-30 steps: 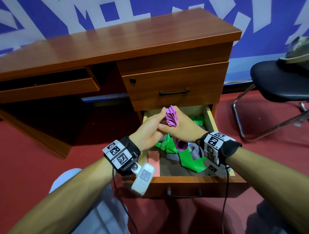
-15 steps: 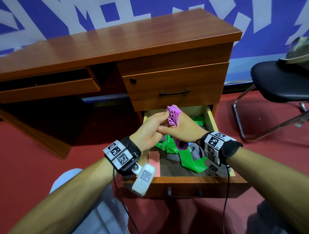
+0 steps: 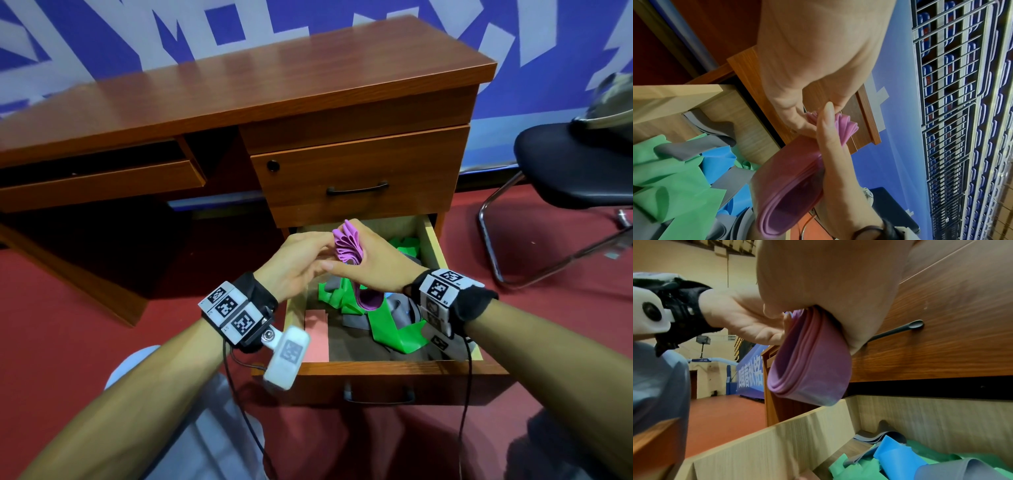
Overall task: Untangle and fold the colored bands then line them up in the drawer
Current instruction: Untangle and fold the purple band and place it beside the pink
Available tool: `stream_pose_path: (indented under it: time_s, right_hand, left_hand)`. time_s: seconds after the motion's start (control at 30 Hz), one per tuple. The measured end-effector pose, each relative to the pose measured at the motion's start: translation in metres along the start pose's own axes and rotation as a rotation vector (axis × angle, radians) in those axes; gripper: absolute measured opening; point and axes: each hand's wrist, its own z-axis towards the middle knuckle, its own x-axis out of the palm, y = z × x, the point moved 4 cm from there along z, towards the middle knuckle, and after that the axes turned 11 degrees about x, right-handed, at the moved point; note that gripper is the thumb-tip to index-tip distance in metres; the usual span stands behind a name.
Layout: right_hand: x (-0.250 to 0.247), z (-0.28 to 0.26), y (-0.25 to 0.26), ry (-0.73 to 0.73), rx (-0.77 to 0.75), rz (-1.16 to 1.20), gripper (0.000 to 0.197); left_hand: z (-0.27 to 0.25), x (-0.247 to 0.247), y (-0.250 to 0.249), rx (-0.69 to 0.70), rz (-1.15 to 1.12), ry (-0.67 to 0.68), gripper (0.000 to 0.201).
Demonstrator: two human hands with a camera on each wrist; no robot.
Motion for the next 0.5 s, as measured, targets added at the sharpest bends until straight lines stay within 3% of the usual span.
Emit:
stream_pose_path:
  time_s: [0.17,0.27,0.4,0.5]
  right_hand:
    - [-0.004,-0.002,0.001,-0.007,0.03,0.034,0.06]
    - [-0.001,-0.002,0.002,0.014,0.013,0.004,0.062]
    - [0.008,-0.003,0.004,0.055,-0.083,-0.082,0.047]
    - [0.006,-0.002,0.002,0.089,-0.039,-0.099,0.04]
  left_hand:
    - [0.002,-0.003,-0.003,0.024,0.022,-0.007,0.025]
    - [0.0,-0.003,-0.002,0.003,-0.004,0.005,0.016]
    - [-0.001,-0.001,-0.001,-0.014,-0.072,0.007,0.013]
    - [-0.003,-0.002,-0.002,-0.037,-0.101,0.025,0.013]
